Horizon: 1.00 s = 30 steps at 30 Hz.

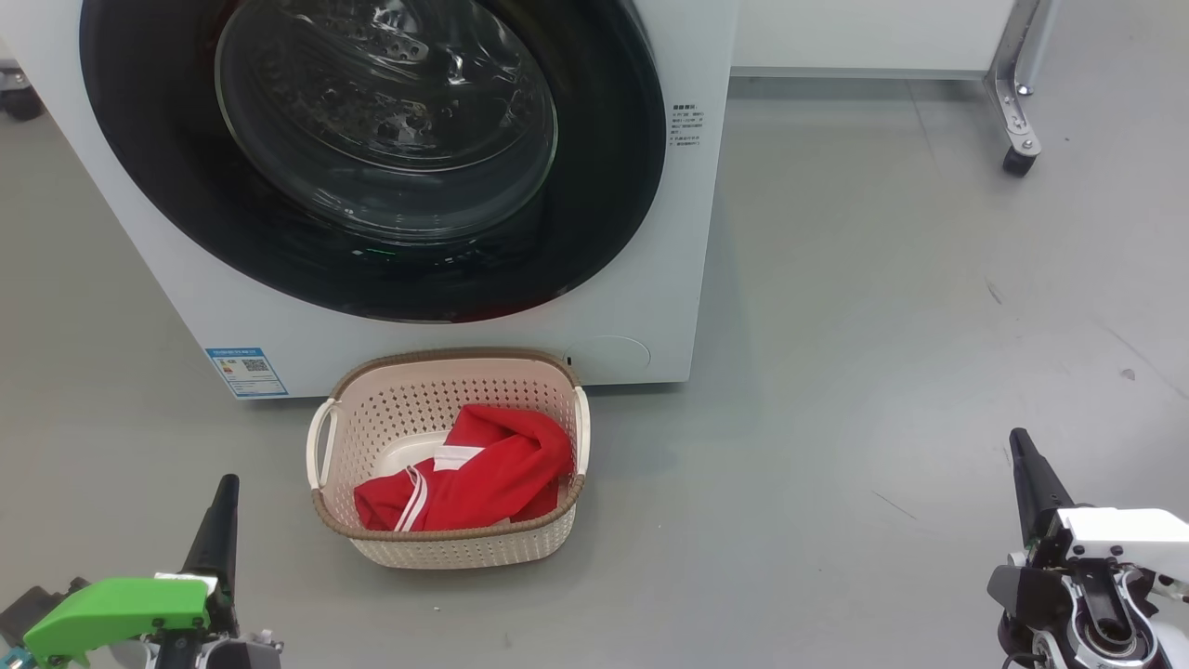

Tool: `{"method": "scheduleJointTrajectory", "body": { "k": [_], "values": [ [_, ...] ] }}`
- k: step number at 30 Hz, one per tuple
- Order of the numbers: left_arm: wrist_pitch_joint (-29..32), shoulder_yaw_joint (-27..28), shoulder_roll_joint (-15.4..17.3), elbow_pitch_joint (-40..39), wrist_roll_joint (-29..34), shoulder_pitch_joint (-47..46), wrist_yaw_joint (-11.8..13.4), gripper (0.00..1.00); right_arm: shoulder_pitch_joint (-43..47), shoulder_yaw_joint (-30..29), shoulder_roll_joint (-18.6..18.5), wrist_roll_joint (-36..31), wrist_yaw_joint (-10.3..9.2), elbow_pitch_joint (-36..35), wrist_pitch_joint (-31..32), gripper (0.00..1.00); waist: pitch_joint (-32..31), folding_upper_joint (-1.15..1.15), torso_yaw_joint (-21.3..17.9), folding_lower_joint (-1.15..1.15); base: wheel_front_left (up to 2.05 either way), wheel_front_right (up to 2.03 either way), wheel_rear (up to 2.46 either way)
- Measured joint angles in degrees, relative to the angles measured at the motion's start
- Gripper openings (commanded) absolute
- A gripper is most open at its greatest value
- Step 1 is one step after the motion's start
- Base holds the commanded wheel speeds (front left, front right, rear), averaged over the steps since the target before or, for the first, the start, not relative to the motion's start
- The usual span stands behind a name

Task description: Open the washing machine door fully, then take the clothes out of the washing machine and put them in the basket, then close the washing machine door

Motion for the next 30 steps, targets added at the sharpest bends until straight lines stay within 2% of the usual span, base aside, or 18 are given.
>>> {"method": "scheduleJointTrajectory", "body": {
  "k": [3,30],
  "values": [
    [0.4,0.3,0.0,0.0,-1.6,-0.3,0.0,0.0,-0.2,-0.4,-0.1,1.5,0.35,0.1,0.5,0.0,0.0,0.0,0.0,0.0,0.0,0.0,0.0],
    [0.4,0.4,-0.1,0.0,-1.6,-0.5,0.0,0.0,-0.8,-0.5,-0.1,1.7,0.42,0.9,0.6,0.0,0.0,0.0,0.0,0.0,0.0,0.0,0.0]
  ]
}}
